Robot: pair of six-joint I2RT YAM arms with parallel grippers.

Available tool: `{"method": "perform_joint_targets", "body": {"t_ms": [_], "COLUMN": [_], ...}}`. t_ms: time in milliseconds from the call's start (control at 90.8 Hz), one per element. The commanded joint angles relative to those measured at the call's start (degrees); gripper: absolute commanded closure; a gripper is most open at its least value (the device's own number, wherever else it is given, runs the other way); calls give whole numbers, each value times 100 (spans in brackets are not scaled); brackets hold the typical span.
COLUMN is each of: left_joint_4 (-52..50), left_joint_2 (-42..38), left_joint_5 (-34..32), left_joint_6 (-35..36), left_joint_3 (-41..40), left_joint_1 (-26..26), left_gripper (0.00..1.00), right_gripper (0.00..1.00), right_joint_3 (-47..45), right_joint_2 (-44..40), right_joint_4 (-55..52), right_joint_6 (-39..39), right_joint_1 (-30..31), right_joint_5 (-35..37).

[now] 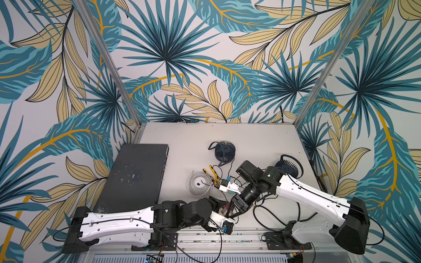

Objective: Plug the desk fan into the power strip
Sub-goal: Adjust the plug.

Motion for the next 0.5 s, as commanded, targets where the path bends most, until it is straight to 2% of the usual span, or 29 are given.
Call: {"method": "perform_joint_targets", "body": {"t_ms": [0, 275, 485], "left_joint_4": [117, 99, 425], "left_joint_2": [142, 342, 269], "left_joint_5": [33, 569, 943], "left_joint_6": [226, -420, -1365], "left_joint_3": [145, 278, 37], "left_joint_1": [-10, 11, 37], "left_gripper": [43, 84, 91], "right_gripper": [98, 93, 89], "right_joint_3": [86, 107, -47], "right_joint_2": [53, -68, -236], "right_joint_4": [-163, -64, 232], "right_joint_6": [-159, -87, 158], "right_joint_1": [-2, -13, -126], "right_joint_5": [-307, 133, 480]}}
